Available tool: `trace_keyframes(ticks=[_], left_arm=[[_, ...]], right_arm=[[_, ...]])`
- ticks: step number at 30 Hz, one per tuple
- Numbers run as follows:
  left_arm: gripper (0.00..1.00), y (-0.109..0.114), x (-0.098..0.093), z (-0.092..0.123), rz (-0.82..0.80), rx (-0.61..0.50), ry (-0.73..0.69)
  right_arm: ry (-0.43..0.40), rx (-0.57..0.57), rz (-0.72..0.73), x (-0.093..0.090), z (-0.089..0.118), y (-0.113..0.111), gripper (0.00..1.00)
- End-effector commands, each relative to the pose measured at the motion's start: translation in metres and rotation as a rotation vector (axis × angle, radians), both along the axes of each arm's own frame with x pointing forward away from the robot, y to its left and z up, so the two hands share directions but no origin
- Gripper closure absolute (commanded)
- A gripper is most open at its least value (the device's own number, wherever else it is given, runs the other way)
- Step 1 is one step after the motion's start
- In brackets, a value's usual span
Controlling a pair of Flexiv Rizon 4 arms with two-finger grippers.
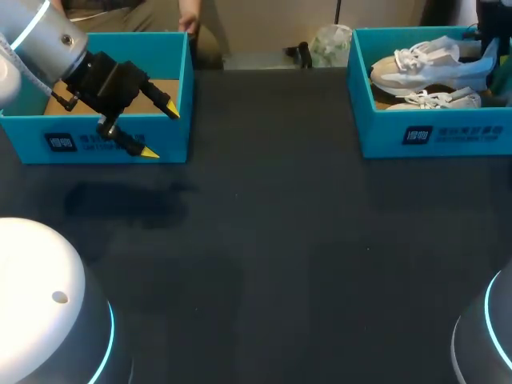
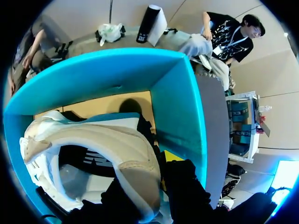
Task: Take the shoe out of the shoebox, open the shoe tongue, remove and reinsert the insole, then place the shoe into the shoebox
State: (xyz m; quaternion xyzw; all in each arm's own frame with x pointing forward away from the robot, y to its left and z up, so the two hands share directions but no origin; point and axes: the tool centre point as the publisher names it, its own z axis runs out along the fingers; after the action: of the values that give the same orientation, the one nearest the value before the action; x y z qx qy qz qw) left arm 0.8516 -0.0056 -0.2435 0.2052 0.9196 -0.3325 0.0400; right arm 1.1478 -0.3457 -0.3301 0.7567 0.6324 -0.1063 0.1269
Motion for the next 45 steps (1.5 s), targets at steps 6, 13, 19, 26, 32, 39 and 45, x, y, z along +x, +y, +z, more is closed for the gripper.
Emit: trace_keyframes(ticks=[6, 13, 19, 26, 32, 39, 45], left_arm=[[0.00, 0.000, 0.000, 0.001, 0.000, 0.003, 0.000], [0.00, 0.000, 0.000, 0.001, 0.000, 0.003, 0.000], [0.00, 0.000, 0.000, 0.001, 0.000, 0.003, 0.000], [0.00, 0.000, 0.000, 0.001, 0.000, 0.003, 0.000], [0.00, 0.000, 0.000, 0.001, 0.000, 0.003, 0.000], [0.00, 0.000, 0.000, 0.001, 0.000, 0.003, 0.000], [0.00, 0.000, 0.000, 0.001, 0.000, 0.003, 0.000]], right_arm=[[0.006, 0.010, -0.006, -0.002, -0.013, 0.001, 1.00], [0.017, 0.016, 0.004, 0.001, -0.023, 0.005, 1.00], [0.024, 0.017, -0.005, 0.002, -0.027, 0.006, 1.00], [0.036, 0.019, -0.023, 0.001, -0.034, 0.007, 1.00], [0.041, 0.028, -0.047, 0.002, -0.041, 0.007, 1.00], [0.032, 0.025, -0.058, 0.004, -0.041, 0.008, 0.91], [0.018, 0.029, -0.060, 0.007, -0.041, 0.006, 0.80]])
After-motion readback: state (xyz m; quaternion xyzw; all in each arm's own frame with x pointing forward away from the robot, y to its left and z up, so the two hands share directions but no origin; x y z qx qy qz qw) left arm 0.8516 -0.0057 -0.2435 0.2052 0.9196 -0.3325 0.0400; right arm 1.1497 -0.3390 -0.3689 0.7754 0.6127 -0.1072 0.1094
